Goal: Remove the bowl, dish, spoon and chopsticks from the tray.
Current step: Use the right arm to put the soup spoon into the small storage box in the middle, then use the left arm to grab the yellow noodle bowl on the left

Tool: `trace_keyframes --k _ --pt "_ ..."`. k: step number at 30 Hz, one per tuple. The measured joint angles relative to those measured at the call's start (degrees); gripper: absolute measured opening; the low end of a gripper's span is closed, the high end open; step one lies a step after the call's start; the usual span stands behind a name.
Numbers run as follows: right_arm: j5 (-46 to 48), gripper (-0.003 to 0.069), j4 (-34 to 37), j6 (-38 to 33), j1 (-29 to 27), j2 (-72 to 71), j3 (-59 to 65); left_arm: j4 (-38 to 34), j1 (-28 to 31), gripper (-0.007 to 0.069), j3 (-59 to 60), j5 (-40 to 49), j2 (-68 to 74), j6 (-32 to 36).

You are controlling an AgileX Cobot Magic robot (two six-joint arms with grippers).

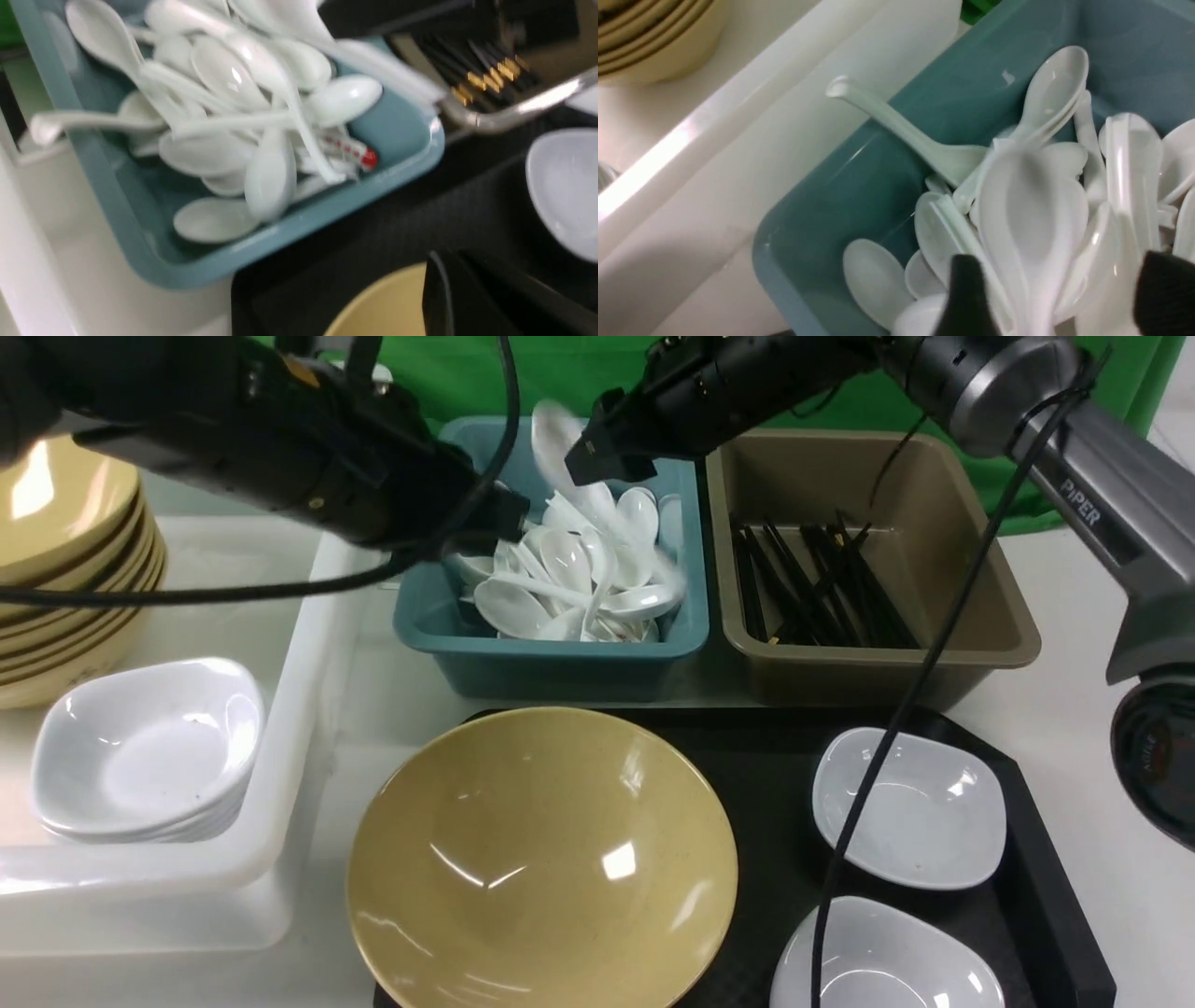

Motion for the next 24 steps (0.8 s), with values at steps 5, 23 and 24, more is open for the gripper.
trace_keyframes --k 5,23,24 --pt "9.0 0.0444 -5.3 4.3 -0.3 -3.2 -1.1 0.0 0.0 0.0081 0.0 7.1 1.5 0.0" --pt "10.2 0.0008 -14.1 -3.4 1.2 -52.2 56.5 7.3 -1.7 0.053 0.0 7.0 15.0 2.2" --pt "10.0 0.0008 -14.1 -3.4 1.2 -53.1 56.9 7.3 -1.7 0.053 0.0 6.9 15.3 2.2"
